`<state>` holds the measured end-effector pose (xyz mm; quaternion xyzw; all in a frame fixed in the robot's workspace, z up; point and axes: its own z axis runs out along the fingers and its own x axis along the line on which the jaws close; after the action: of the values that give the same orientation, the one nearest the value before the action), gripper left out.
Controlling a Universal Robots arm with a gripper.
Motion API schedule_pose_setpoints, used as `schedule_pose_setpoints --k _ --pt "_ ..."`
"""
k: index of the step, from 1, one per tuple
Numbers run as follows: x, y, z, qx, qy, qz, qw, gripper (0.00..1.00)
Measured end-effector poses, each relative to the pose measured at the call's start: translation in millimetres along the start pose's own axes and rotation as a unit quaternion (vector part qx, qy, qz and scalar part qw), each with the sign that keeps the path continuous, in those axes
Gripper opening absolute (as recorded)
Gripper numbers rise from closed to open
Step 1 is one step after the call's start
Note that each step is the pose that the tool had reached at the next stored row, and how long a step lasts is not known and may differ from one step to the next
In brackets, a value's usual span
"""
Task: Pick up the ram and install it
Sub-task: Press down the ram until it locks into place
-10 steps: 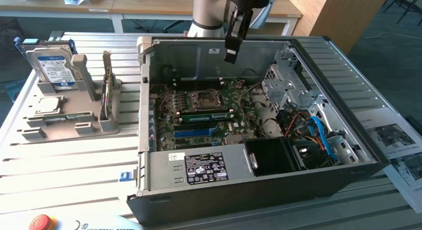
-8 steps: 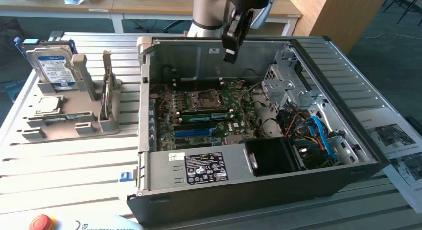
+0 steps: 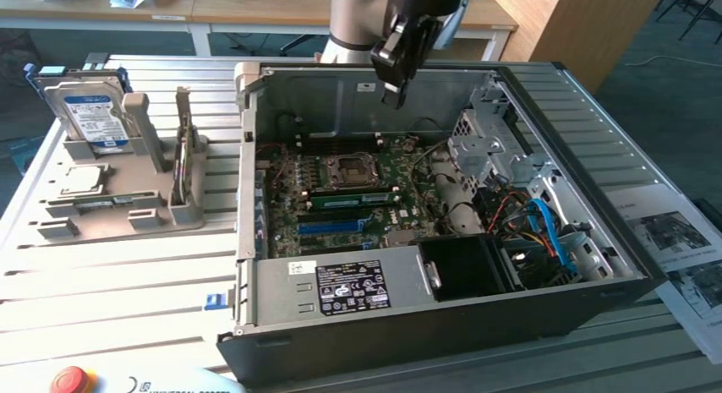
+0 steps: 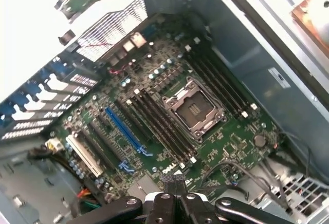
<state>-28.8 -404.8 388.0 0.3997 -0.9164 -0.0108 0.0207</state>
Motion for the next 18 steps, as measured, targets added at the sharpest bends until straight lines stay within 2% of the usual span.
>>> schedule_pose_setpoints --k 4,9,14,18 --pt "0.0 0.0 0.1 -0.0011 -0.0013 0.036 0.9994 0.10" --pt "0.0 0.0 0.2 -0.0024 -0.0029 0.081 0.9967 0.10" --pt "0.0 0.0 0.5 -0.0037 -0.0046 0.127 0.9919 0.10" --pt "0.0 0.0 0.7 -0.0048 -0.0059 0.163 0.9866 0.10"
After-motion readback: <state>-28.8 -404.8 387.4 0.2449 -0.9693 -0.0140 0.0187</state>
